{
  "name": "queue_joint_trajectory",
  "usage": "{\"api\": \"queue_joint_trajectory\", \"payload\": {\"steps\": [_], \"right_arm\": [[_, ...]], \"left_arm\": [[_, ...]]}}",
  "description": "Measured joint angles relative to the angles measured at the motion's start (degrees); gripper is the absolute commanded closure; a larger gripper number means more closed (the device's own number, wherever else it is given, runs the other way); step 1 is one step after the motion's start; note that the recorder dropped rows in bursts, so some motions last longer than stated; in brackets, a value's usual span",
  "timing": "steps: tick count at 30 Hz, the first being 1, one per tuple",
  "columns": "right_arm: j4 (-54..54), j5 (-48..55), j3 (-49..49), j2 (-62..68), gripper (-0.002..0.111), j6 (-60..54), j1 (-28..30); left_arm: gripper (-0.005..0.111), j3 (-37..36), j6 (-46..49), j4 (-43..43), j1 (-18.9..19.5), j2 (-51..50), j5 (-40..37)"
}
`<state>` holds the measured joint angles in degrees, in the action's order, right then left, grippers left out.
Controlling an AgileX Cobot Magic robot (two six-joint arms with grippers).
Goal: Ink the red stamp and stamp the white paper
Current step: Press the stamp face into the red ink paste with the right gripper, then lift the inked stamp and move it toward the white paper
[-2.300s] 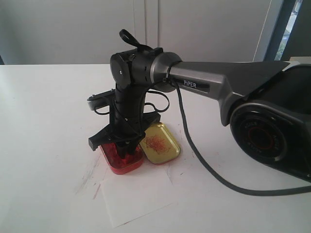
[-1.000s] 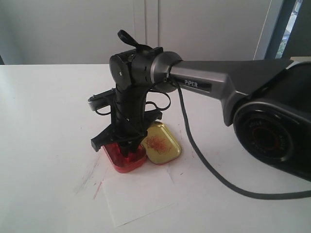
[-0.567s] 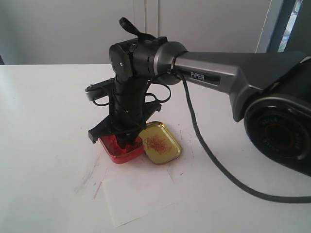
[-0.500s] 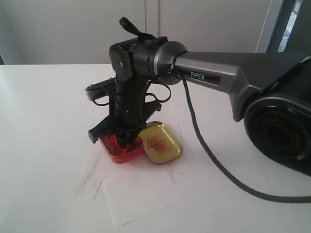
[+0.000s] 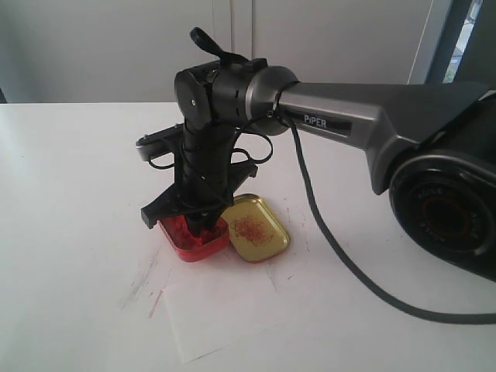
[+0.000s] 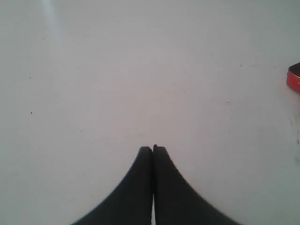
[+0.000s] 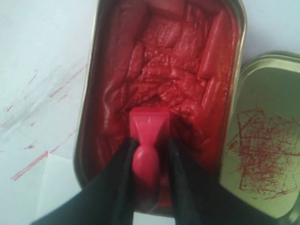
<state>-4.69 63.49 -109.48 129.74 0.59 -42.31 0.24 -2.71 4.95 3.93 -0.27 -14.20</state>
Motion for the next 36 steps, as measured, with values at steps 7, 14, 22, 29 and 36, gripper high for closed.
{"api": "queue_joint_trajectory", "payload": {"steps": [7,14,22,29,36], "right_arm": [[0.00,-0.10,0.00,-0.13,0.108,0.00,0.00],[0.00,-0.21,0.00,-0.13,0.108,0.00,0.00],[0.00,0.76,0.00,-0.13,0.108,0.00,0.00],[0.00,3.01,0.00,-0.97,0.108,0.00,0.00],[0.24,4.83,0.00,-3.67,0.108,0.00,-0.59]], "left_arm": [[0.107,0.00,0.00,0.00,0.00,0.00,0.00],[0.107,0.00,0.00,0.00,0.00,0.00,0.00],[0.107,0.00,0.00,0.00,0.00,0.00,0.00],[0.107,0.00,0.00,0.00,0.00,0.00,0.00],[0.107,0.00,0.00,0.00,0.00,0.00,0.00]]}}
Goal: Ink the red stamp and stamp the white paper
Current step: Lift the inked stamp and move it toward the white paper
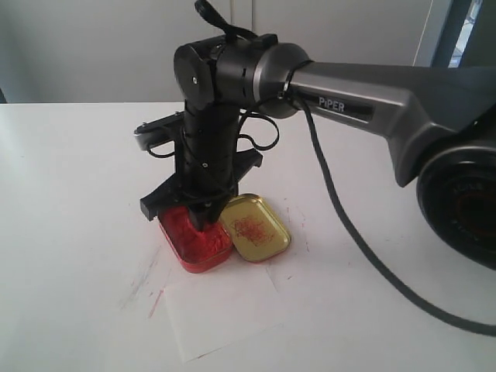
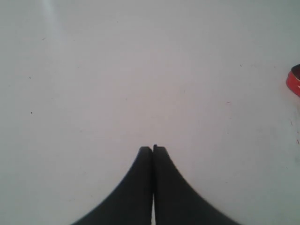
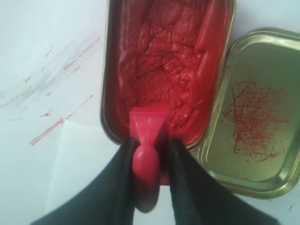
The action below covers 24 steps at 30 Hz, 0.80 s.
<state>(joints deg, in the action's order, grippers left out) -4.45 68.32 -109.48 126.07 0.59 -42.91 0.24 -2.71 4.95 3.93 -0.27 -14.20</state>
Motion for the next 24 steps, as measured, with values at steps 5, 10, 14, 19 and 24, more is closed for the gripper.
{"api": "queue_joint_trajectory", "payload": {"steps": [5,10,14,19,24], "right_arm": [[0.00,0.36,0.74,-1.55,0.108,0.00,-2.55],[-0.15,1.22,1.00,-1.92,0.108,0.00,-4.46],[-0.15,1.22,2.66,-2.40,0.108,0.00,-5.36],[-0.15,0.70,8.02,-5.05,0.108,0.00,-5.82],[-0.03,-2.61,13.95,-9.02,0.108,0.00,-5.95]], "left_arm": [[0.107,0.00,0.00,0.00,0.00,0.00,0.00],[0.107,0.00,0.00,0.00,0.00,0.00,0.00],[0.107,0.00,0.00,0.00,0.00,0.00,0.00],[0.107,0.00,0.00,0.00,0.00,0.00,0.00],[0.107,0.00,0.00,0.00,0.00,0.00,0.00]]}}
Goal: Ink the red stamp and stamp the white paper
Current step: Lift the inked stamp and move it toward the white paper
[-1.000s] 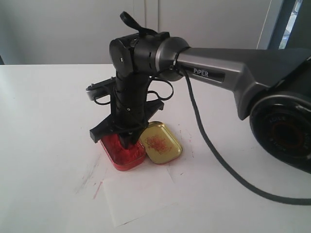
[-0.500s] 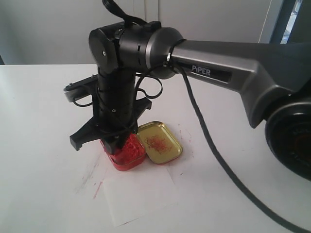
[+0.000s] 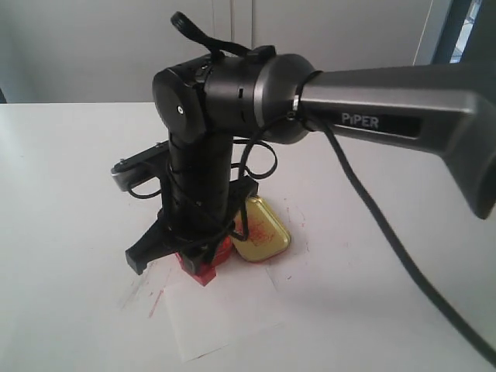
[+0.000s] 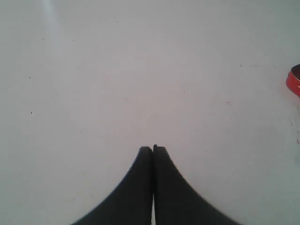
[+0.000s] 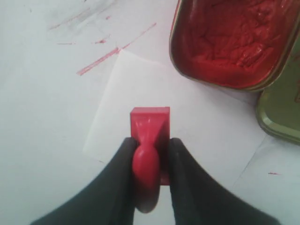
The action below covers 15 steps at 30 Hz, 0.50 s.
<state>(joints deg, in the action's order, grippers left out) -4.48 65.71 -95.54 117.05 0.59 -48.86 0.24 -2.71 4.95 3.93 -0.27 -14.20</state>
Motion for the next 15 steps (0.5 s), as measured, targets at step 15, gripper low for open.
{"api": "queue_joint_trajectory", "payload": {"steps": [15], "right_arm": [[0.00,-11.86,16.78,-7.46,0.108,2.61,0.00]], "left_arm": [[0.107,0.00,0.00,0.00,0.00,0.00,0.00]]}}
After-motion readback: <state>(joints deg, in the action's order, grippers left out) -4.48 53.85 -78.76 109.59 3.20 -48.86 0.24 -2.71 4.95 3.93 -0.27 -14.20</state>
